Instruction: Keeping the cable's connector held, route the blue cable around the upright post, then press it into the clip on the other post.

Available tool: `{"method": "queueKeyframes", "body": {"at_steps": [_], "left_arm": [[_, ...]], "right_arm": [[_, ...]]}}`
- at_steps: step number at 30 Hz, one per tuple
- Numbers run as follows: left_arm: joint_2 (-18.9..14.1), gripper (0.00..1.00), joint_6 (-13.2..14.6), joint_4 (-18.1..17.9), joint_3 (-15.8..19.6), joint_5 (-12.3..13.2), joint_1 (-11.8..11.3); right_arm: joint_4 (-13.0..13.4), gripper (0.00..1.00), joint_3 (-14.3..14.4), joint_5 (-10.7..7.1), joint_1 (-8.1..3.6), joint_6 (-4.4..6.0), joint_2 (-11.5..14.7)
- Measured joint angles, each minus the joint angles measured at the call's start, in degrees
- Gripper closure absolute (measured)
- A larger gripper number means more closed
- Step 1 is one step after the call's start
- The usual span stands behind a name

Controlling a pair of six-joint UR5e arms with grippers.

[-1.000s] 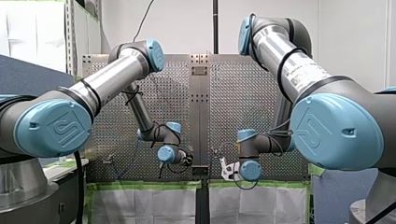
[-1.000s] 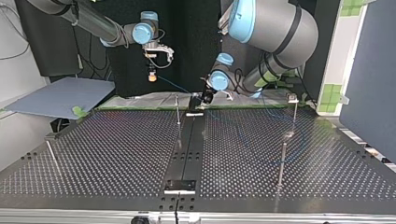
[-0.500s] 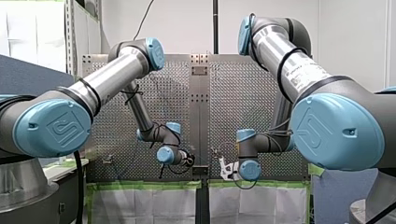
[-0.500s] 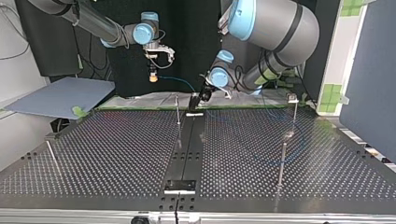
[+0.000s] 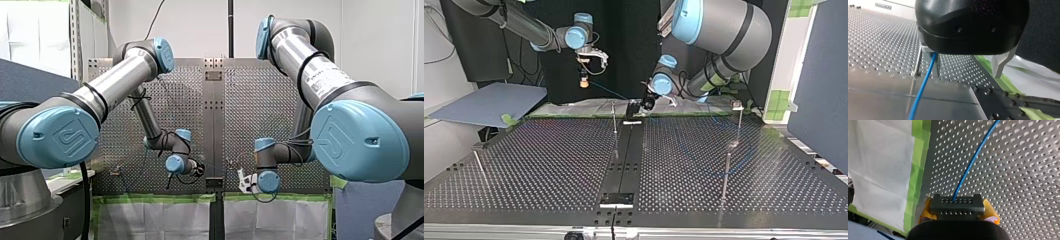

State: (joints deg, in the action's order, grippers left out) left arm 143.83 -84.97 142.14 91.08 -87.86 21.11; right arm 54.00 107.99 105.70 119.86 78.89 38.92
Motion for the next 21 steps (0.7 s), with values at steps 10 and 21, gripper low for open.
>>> {"method": "queueKeyframes", "body": {"at_steps": [10, 21], "left_arm": [[0.0, 0.0, 2.3, 2.0, 0.0, -2.0, -0.5], [0.0, 0.0, 7.8, 7.3, 0.0, -0.2, -1.1]], "right_arm": [[-0.4, 1.0, 0.0, 0.51, -0.55, 0.01, 0.0], [-0.1, 1.0, 0.0, 0.7, -1.01, -0.29, 0.0]]}}
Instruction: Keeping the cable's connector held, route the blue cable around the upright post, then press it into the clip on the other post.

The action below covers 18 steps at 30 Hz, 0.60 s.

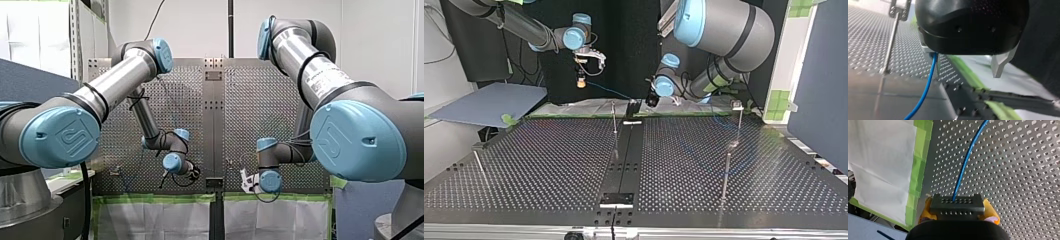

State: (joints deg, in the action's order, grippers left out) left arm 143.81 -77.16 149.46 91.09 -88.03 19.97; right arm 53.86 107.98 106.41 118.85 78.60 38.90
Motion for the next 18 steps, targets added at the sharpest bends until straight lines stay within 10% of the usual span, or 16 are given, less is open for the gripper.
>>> {"method": "queueKeyframes", "body": {"at_steps": [18], "left_arm": [[-1.0, 0.0, 8.2, 5.6, 0.0, 8.2, -3.3]], "right_arm": [[0.1, 1.0, 0.0, -0.02, -0.53, -0.17, 0.0]]}}
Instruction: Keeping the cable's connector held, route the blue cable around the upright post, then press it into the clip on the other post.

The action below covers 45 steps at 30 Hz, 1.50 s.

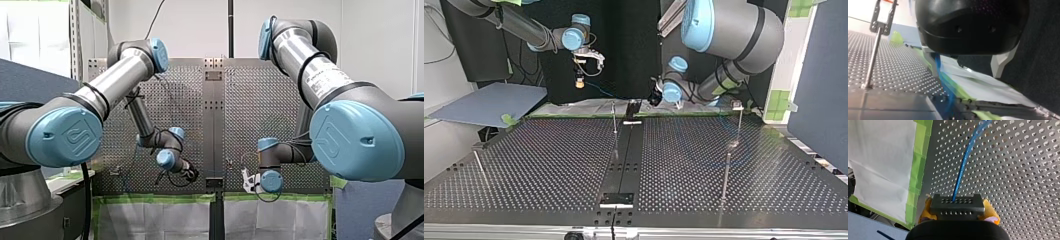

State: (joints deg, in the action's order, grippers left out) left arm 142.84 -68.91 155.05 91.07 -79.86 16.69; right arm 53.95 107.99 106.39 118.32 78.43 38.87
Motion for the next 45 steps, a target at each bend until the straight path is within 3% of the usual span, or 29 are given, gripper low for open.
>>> {"method": "queueKeyframes", "body": {"at_steps": [6, 19, 28, 35, 45], "left_arm": [[-0.3, 0.0, -1.7, -1.1, 0.0, 2.8, -0.6], [-0.4, 0.0, -8.4, -2.4, 0.0, 9.6, 0.1], [-0.3, 0.0, -12.5, -1.6, 0.0, 13.3, 0.9], [-0.3, 0.0, -15.8, -3.3, 0.0, 12.6, 1.5], [-0.3, 0.0, -20.6, -3.6, 0.0, 8.0, 2.8]], "right_arm": [[0.1, 1.0, 0.0, -0.24, 0.02, -0.01, 0.0], [0.2, 1.0, 0.0, -0.68, 0.36, -0.01, -0.1], [0.6, 1.0, -0.7, -4.0, 0.58, -0.3, -0.1], [-2.0, 1.0, -3.7, -7.0, 0.97, -0.24, -0.1], [-4.0, 1.0, -5.4, -7.76, 1.44, 0.09, -0.1]]}}
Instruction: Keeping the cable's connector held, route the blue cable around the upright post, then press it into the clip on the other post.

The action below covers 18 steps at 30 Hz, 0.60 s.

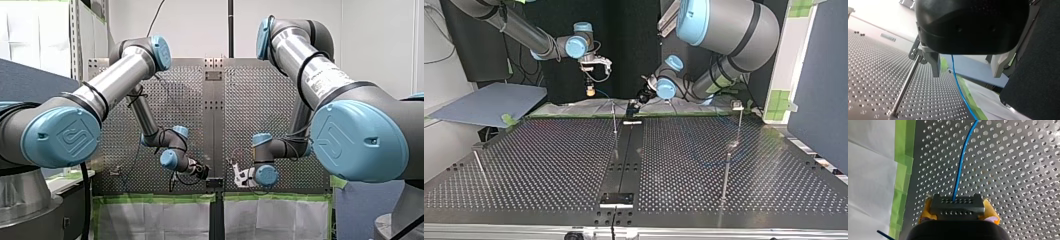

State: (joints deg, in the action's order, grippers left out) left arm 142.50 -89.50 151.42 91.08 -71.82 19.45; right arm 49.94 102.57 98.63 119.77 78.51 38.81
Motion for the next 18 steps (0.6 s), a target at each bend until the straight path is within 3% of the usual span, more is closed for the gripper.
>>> {"method": "queueKeyframes", "body": {"at_steps": [13, 18], "left_arm": [[0.1, 0.0, -6.1, 4.8, 0.0, -6.1, 1.8], [0.1, 0.0, -8.4, 4.9, 0.0, -8.2, 2.3]], "right_arm": [[0.0, 1.0, -0.4, -2.48, 0.22, 0.44, 0.0], [-0.1, 1.0, -0.5, -4.29, 0.71, 0.41, 0.0]]}}
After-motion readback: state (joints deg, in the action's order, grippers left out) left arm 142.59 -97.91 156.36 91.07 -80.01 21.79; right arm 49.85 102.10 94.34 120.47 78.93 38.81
